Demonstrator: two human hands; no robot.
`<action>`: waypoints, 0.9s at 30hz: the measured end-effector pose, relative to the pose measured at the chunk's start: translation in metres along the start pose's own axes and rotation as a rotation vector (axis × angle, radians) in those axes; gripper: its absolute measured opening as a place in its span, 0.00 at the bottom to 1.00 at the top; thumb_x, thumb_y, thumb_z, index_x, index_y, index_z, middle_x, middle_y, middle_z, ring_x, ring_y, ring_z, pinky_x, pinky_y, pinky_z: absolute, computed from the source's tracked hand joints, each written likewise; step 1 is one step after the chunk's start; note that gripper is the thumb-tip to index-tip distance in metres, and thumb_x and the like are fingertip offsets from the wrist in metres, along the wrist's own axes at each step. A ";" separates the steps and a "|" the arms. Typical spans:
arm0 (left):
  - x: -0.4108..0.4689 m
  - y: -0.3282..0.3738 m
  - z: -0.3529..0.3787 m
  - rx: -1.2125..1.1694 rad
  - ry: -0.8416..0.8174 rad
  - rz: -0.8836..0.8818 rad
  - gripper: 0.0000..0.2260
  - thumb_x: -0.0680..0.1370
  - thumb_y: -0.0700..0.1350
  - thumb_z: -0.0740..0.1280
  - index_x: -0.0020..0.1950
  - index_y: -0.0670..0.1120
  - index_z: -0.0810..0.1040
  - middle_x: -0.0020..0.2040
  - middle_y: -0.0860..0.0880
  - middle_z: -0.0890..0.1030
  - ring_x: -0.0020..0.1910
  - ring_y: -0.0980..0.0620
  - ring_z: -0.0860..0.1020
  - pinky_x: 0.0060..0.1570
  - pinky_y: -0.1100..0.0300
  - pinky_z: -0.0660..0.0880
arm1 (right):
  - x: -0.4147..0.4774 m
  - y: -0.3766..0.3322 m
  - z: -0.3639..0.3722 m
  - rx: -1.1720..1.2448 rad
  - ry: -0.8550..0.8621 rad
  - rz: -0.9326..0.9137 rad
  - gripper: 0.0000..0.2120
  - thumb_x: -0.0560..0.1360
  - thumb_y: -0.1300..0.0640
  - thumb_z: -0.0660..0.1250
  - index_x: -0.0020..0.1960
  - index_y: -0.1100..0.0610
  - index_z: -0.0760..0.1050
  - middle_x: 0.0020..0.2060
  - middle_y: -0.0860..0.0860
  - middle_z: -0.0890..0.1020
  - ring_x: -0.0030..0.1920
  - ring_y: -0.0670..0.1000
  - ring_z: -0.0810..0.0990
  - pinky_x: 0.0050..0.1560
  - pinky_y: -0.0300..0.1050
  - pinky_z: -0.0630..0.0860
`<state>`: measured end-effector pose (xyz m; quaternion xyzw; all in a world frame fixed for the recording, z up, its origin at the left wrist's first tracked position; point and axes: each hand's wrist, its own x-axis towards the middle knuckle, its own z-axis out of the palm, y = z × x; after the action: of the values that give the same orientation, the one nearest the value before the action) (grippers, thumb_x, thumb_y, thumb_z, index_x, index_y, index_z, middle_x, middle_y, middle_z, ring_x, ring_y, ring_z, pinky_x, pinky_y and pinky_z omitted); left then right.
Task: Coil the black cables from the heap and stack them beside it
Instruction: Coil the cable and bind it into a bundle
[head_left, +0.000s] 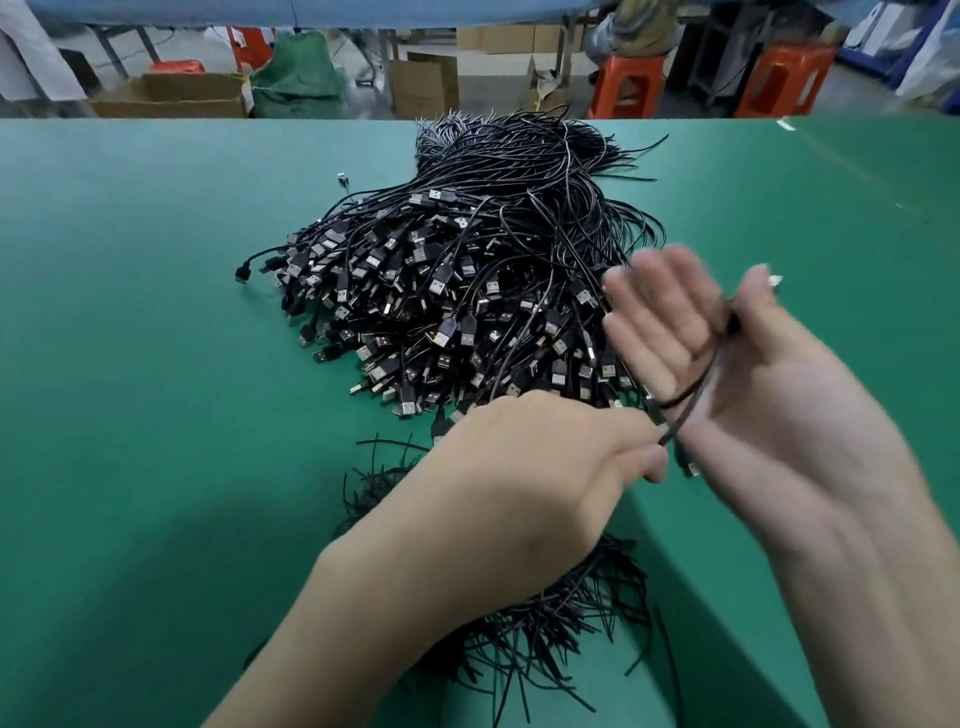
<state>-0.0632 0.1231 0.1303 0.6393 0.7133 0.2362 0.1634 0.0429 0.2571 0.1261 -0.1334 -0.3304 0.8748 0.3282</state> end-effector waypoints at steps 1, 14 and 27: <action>0.000 -0.003 0.001 -0.021 -0.016 0.012 0.11 0.85 0.57 0.58 0.52 0.58 0.80 0.30 0.54 0.72 0.34 0.55 0.71 0.39 0.54 0.69 | -0.003 -0.010 0.000 0.089 -0.062 -0.002 0.25 0.86 0.47 0.52 0.51 0.61 0.83 0.44 0.52 0.87 0.48 0.50 0.87 0.45 0.42 0.83; -0.002 -0.039 -0.026 -0.288 0.324 0.035 0.10 0.80 0.49 0.68 0.40 0.48 0.81 0.29 0.50 0.70 0.29 0.59 0.66 0.32 0.71 0.62 | -0.023 0.007 0.008 -0.794 -0.449 0.258 0.24 0.83 0.43 0.56 0.46 0.58 0.83 0.30 0.56 0.82 0.27 0.51 0.78 0.26 0.40 0.71; 0.000 -0.004 -0.003 -0.110 0.505 0.029 0.08 0.83 0.45 0.63 0.49 0.48 0.81 0.45 0.54 0.81 0.46 0.53 0.80 0.47 0.49 0.78 | -0.007 0.038 0.011 -0.327 0.020 0.103 0.27 0.85 0.46 0.54 0.44 0.55 0.88 0.40 0.51 0.88 0.40 0.45 0.86 0.40 0.35 0.81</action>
<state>-0.0683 0.1225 0.1300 0.5604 0.7082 0.4292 0.0114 0.0247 0.2260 0.1090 -0.2102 -0.4577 0.8238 0.2601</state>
